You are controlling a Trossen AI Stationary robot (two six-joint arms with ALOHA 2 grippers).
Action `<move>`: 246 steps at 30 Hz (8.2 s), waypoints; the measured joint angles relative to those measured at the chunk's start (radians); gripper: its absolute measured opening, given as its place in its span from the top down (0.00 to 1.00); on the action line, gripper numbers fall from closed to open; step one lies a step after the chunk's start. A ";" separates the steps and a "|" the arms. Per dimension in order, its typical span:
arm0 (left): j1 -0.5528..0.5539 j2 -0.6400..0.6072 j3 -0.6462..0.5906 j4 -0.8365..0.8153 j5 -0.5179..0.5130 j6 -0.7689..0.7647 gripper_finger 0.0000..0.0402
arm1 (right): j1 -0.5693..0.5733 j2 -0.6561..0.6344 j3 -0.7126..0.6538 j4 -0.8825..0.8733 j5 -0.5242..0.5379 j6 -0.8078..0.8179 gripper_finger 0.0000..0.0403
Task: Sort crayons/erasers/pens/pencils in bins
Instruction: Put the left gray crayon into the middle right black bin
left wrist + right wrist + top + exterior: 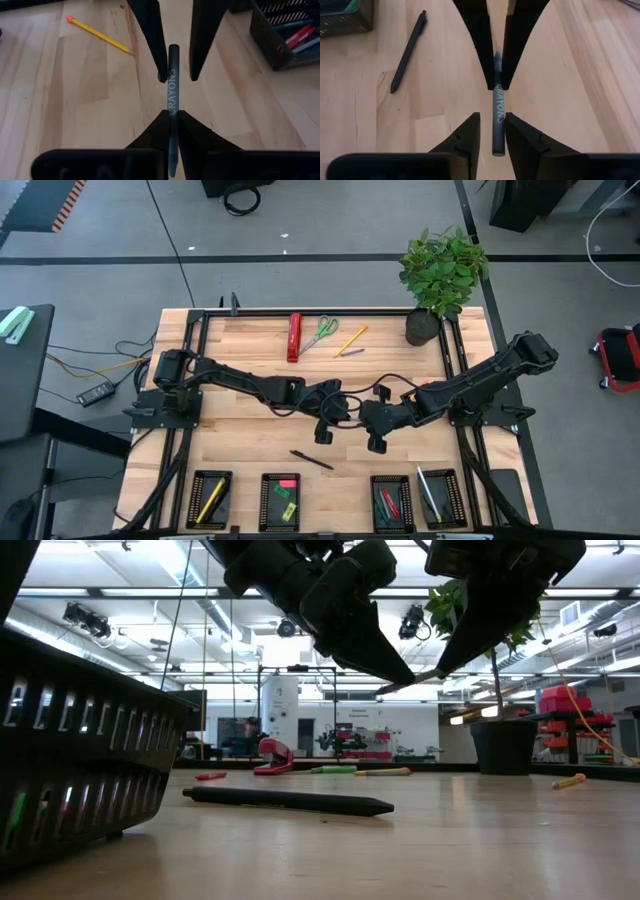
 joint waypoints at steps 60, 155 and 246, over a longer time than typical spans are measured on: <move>0.018 -0.119 -0.001 -0.110 -0.031 -0.076 0.64 | 0.222 0.000 0.000 -0.043 -0.347 0.364 0.90; 0.059 -0.084 -0.001 -0.254 -0.095 -0.050 0.74 | 0.541 0.239 0.000 0.263 -0.133 0.817 0.63; -0.092 -0.084 -0.001 -0.284 -0.296 -0.416 0.85 | 0.523 0.244 -0.019 0.015 -0.253 0.295 0.94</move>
